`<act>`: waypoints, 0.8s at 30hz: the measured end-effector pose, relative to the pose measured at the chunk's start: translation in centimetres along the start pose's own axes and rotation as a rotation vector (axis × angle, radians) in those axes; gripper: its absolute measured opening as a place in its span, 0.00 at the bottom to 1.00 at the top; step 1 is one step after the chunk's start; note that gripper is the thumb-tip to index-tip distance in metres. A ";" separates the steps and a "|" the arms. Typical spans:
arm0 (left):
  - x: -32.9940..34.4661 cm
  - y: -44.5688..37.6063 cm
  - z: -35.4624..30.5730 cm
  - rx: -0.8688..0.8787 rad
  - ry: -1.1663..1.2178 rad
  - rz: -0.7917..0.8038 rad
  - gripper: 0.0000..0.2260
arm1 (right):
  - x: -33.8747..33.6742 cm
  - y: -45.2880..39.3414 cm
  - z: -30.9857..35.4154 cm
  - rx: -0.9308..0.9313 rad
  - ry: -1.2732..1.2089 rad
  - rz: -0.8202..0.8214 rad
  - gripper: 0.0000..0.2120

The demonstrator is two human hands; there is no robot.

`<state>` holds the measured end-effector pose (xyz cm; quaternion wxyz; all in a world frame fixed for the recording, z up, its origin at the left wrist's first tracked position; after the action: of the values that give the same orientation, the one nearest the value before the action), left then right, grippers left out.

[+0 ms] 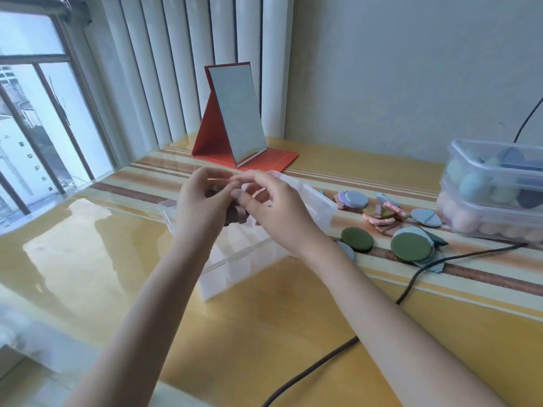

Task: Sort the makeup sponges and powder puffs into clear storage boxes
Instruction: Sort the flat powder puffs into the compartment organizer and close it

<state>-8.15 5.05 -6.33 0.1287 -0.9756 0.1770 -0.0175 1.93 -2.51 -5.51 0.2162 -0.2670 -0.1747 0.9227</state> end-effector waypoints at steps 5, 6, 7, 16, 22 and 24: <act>-1.3 -1.0 0.0 -0.075 0.065 -0.102 0.14 | 0.9 -0.3 0.6 0.075 -0.124 0.106 0.11; -1.4 -1.0 -0.1 -0.069 0.082 -0.117 0.16 | 1.1 -0.4 0.8 0.077 -0.132 0.109 0.09; -1.5 -1.0 -0.2 -0.055 0.089 -0.143 0.18 | 1.4 -0.5 1.1 0.089 -0.149 0.116 0.07; -5.0 -0.9 0.8 0.206 -0.010 -0.373 0.18 | 2.7 -0.9 1.1 0.275 -0.091 0.105 0.09; -6.6 -0.1 0.6 0.299 0.088 -0.464 0.17 | 3.9 0.1 2.5 0.174 0.066 0.242 0.08; -6.1 0.3 0.4 0.323 0.089 -0.362 0.15 | 4.5 0.4 2.8 0.126 0.226 0.298 0.09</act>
<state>-13.89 7.03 -6.73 0.2697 -0.9565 -0.0005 -0.1114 -3.20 -1.19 -5.32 0.1116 -0.3779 -0.0498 0.9177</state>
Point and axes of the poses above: each hand's wrist, its own y-axis away from the middle knuckle, its own x-axis out of the palm, z = x × y, the point moved 2 cm from there along -y, towards the middle knuckle, and after that the axes turned 2 degrees about -x, right-handed, at the moved point
